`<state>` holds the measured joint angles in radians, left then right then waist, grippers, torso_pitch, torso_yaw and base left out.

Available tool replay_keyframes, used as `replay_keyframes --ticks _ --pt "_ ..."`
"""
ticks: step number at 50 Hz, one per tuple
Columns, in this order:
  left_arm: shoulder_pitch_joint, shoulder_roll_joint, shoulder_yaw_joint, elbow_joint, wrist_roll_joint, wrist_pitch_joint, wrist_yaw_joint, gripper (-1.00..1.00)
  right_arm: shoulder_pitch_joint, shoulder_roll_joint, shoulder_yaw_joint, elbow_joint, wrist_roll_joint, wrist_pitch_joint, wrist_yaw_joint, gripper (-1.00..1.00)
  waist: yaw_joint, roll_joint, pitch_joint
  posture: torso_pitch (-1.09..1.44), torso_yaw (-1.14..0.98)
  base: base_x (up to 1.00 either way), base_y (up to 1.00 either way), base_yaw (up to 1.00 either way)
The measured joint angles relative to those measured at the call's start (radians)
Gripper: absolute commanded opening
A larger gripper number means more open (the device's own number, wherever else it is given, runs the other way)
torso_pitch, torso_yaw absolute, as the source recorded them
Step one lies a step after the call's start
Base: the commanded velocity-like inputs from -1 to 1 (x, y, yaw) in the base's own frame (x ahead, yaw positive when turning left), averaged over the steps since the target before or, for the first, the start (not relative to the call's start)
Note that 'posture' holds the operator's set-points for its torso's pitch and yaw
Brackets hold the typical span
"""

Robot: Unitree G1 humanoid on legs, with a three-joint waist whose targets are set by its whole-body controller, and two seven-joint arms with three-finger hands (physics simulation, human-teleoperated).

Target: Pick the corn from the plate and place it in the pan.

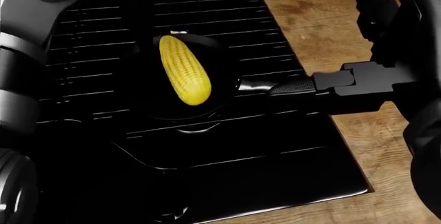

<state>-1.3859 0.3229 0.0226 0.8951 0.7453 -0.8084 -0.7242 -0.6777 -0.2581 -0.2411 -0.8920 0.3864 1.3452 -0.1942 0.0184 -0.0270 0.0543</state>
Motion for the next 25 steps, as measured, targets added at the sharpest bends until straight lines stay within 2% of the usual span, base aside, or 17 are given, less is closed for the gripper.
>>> replay_keyframes --ticks 3,7,11,14,20,25 --pt "0.007 -0.011 0.016 -0.058 -0.065 0.079 -0.051 1.00 -0.009 -0.002 -0.007 -0.005 0.002 0.008 -0.002 1.00 0.002 0.003 0.001 0.00 0.00 0.00 0.00 0.00" --pt "0.053 -0.032 0.037 -0.221 -0.178 0.271 -0.121 1.00 -0.025 -0.003 -0.017 -0.016 0.009 0.024 -0.005 1.00 0.001 0.006 0.002 0.00 0.00 0.00 0.00 0.00" --pt "0.097 -0.039 0.042 -0.413 -0.272 0.533 -0.181 1.00 -0.029 -0.007 -0.020 -0.017 0.012 0.023 -0.008 1.00 0.000 0.006 0.003 0.00 0.00 0.00 0.00 0.00" --pt "0.136 -0.045 0.046 -0.594 -0.308 0.782 -0.207 1.00 -0.025 -0.008 -0.017 -0.013 0.014 0.020 -0.009 1.00 0.000 0.007 0.004 0.00 0.00 0.00 0.00 0.00" --pt "0.152 -0.064 0.039 -0.860 -0.327 1.275 -0.189 1.00 -0.029 -0.008 -0.017 -0.016 0.019 0.026 -0.012 1.00 0.000 0.006 0.009 0.00 0.00 0.00 0.00 0.00" --pt "0.117 -0.035 0.043 -0.967 -0.334 1.547 -0.146 1.00 -0.032 -0.006 -0.015 -0.021 0.023 0.034 -0.017 1.00 -0.004 0.006 0.010 0.00 0.00 0.00 0.00 0.00"
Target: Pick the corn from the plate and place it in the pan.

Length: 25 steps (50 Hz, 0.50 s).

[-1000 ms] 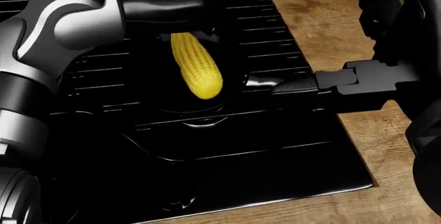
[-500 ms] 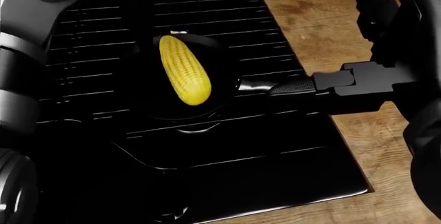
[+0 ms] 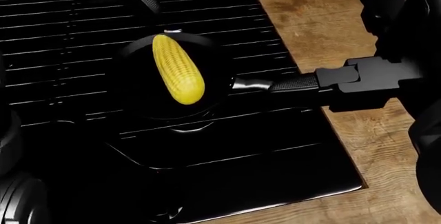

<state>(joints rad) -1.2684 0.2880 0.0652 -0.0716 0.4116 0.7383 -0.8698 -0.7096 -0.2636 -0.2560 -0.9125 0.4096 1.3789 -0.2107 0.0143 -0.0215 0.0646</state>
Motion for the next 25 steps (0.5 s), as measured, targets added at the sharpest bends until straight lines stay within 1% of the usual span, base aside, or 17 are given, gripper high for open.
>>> replay_keyframes --ticks 4,7,9,11,13,15,19,25 --pt "0.016 0.036 0.016 -0.115 -0.003 0.157 0.034 1.00 -0.002 0.001 0.002 -0.004 0.000 0.008 -0.004 1.00 -0.003 0.001 0.001 0.00 0.00 0.00 0.00 0.00" --pt "0.028 0.046 0.033 -0.209 -0.013 0.266 0.062 1.00 -0.023 0.001 0.007 -0.008 0.003 0.043 -0.012 1.00 -0.009 0.002 0.014 0.00 0.00 0.00 0.00 0.00" --pt "0.018 0.037 0.041 -0.238 -0.024 0.326 0.093 1.00 -0.087 -0.021 -0.001 -0.005 0.014 0.116 -0.008 1.00 -0.013 0.005 0.023 0.00 0.00 0.00 0.00 0.00" --pt "0.028 0.021 0.039 -0.286 -0.039 0.390 0.132 1.00 -0.203 -0.056 -0.040 0.003 0.024 0.208 0.005 1.00 -0.013 0.008 0.026 0.00 0.00 0.00 0.00 0.00" --pt "0.031 0.021 0.024 -0.330 -0.062 0.455 0.161 1.00 -0.285 -0.085 -0.066 0.009 0.011 0.235 0.014 1.00 -0.009 0.005 0.023 0.00 0.00 0.00 0.00 0.00" --pt "0.014 0.035 0.027 -0.359 -0.084 0.508 0.188 1.00 -0.322 -0.100 -0.060 0.023 -0.006 0.236 0.022 1.00 -0.010 0.001 0.021 0.00 0.00 0.00 0.00 0.00" --pt "-0.032 0.047 0.068 -0.402 -0.113 0.596 0.260 1.00 -0.373 -0.128 -0.031 0.086 -0.016 0.236 0.048 1.00 -0.007 0.000 0.024 0.00 0.00 0.00 0.00 0.00" --pt "-0.050 0.061 0.077 -0.399 -0.169 0.661 0.361 1.00 -0.457 -0.184 -0.012 0.171 -0.010 0.236 0.066 1.00 -0.003 0.002 0.033 0.00 0.00 0.00 0.00 0.00"
